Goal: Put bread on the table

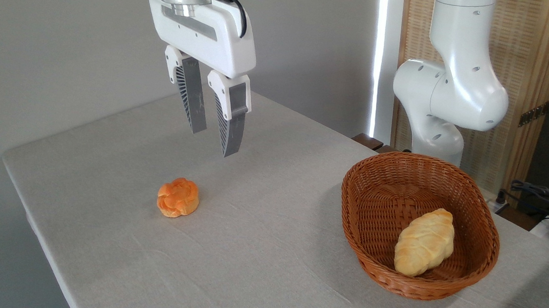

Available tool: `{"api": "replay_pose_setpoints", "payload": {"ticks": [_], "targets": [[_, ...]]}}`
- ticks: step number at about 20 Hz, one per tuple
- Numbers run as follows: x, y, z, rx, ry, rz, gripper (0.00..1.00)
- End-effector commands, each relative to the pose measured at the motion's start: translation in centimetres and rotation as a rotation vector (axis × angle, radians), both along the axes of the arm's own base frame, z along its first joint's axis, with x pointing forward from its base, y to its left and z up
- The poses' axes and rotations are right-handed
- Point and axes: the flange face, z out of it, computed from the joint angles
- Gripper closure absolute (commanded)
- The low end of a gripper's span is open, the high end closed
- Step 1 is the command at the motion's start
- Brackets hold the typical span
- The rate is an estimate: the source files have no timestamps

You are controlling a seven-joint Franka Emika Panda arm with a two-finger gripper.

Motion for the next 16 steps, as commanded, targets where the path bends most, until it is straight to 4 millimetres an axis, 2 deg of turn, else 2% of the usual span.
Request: {"api": "replay_pose_setpoints", "payload": {"ticks": [1,7,16], "targets": [[-0.3,0.8,0.4,0.004,0.001,-0.002,0.00],[0.0,0.7,0.4,0.004,-0.015,-0.007,0.00],[0.4,-0.5,-0.3,0.037,-0.005,-0.052,0.00]]}}
